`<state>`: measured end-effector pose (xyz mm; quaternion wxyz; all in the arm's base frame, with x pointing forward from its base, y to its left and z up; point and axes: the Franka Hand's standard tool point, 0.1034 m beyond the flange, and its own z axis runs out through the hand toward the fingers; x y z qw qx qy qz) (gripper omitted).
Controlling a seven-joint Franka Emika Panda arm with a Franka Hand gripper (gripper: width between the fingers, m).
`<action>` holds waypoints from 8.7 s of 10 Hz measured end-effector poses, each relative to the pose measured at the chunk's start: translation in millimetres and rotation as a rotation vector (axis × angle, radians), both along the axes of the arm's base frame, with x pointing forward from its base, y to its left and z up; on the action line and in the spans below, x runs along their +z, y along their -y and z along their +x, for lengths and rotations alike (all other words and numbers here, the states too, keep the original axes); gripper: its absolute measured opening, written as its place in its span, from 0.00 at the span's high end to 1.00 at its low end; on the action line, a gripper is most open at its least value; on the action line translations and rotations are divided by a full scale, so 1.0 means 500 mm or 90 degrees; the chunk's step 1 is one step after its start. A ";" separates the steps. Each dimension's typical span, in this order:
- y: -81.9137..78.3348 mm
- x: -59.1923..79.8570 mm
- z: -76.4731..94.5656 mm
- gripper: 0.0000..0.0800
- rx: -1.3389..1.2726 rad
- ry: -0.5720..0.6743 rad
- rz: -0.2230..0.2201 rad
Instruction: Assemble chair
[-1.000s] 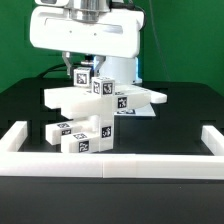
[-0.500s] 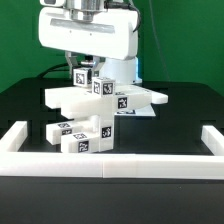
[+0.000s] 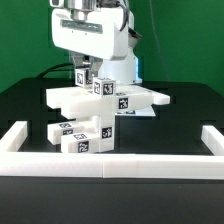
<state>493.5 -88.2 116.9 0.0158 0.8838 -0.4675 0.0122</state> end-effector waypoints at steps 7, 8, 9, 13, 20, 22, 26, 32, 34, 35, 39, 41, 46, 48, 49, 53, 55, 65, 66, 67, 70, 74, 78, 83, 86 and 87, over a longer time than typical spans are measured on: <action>-0.008 -0.001 0.002 0.31 -0.140 0.009 0.015; -0.010 -0.001 0.002 0.31 -0.131 0.009 0.015; -0.014 -0.001 0.002 0.21 -0.112 0.008 0.015; -0.020 -0.001 0.003 0.19 0.076 0.002 0.012; -0.026 0.000 0.003 0.19 0.465 -0.012 0.004; -0.017 0.000 0.001 0.19 0.585 -0.018 0.002; -0.012 0.000 0.000 0.19 0.733 -0.028 -0.003; -0.011 -0.001 -0.001 0.64 0.741 -0.029 -0.003; -0.011 -0.001 -0.001 0.64 0.728 -0.028 -0.003; -0.011 -0.001 -0.001 0.64 0.674 -0.025 -0.002; -0.010 -0.002 -0.001 0.64 0.428 -0.007 0.011; -0.015 -0.002 0.001 0.64 0.338 -0.002 0.014; -0.018 -0.003 0.001 0.64 0.093 0.005 0.019; -0.017 -0.003 0.000 0.64 -0.012 0.013 0.031; -0.017 -0.003 0.001 0.64 -0.075 0.019 0.035; -0.015 -0.004 0.005 0.64 -0.314 0.038 0.057; -0.015 -0.003 0.006 0.64 -0.413 0.041 0.071; -0.026 -0.005 0.015 0.21 -0.505 0.025 0.078; -0.027 -0.003 0.018 0.21 -0.446 0.027 0.078; -0.026 -0.005 0.016 0.19 -0.385 0.028 0.076; -0.025 -0.005 0.016 0.19 -0.250 0.030 0.072; -0.035 -0.007 0.015 0.19 -0.013 0.021 0.048; -0.024 -0.005 0.016 0.19 0.195 0.018 0.036; -0.057 0.014 0.022 0.19 0.235 0.022 0.044; -0.092 0.028 0.019 0.19 0.221 0.031 0.057; -0.102 0.030 0.022 0.19 0.214 0.032 0.058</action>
Offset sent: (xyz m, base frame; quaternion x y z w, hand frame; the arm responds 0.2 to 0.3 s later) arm 0.0000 0.0000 0.0000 0.0000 0.0000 0.2571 0.9664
